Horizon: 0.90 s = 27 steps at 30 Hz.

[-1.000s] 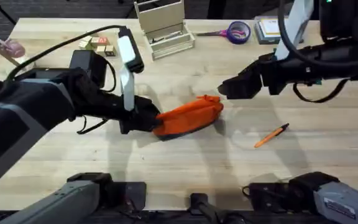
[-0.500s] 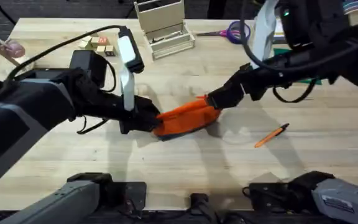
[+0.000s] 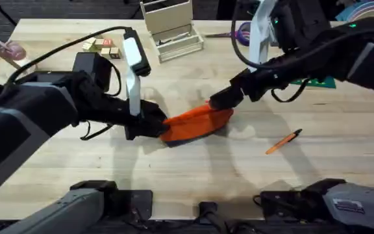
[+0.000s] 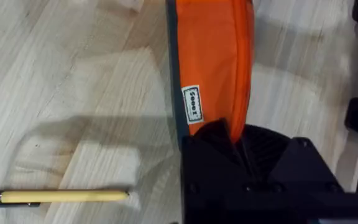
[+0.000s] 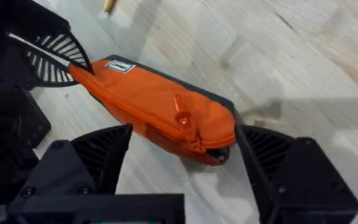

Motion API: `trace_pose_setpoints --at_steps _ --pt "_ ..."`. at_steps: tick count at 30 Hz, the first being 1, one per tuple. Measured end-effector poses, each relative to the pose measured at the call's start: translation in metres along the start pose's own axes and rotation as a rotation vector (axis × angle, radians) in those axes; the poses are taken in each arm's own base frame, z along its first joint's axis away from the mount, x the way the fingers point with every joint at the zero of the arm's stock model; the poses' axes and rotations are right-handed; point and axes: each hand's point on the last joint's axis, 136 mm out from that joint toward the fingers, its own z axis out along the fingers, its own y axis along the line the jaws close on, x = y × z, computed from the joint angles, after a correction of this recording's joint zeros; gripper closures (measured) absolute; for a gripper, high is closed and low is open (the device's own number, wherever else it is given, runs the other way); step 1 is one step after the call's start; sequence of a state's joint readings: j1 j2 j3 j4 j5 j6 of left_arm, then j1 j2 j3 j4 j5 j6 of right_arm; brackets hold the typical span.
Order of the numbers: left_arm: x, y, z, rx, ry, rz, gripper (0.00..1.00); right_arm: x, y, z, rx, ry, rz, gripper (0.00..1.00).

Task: Unzip the bag, pick up the pens from the table one at a time and place them inside, then zip the bag closed.

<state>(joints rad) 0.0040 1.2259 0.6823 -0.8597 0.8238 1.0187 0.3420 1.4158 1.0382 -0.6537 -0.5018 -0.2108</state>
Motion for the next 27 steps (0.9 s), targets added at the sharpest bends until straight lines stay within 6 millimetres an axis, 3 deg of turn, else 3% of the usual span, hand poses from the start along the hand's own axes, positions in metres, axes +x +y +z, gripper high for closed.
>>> trace_pose_setpoints --at_steps 14,27 --pt "0.0 0.0 0.0 0.0 0.0 0.0 0.958 0.01 -0.008 0.017 -0.013 0.059 0.035 0.024" --pt "0.0 0.0 0.0 0.0 0.0 0.0 0.958 0.015 -0.007 0.017 -0.017 0.078 0.044 0.369"
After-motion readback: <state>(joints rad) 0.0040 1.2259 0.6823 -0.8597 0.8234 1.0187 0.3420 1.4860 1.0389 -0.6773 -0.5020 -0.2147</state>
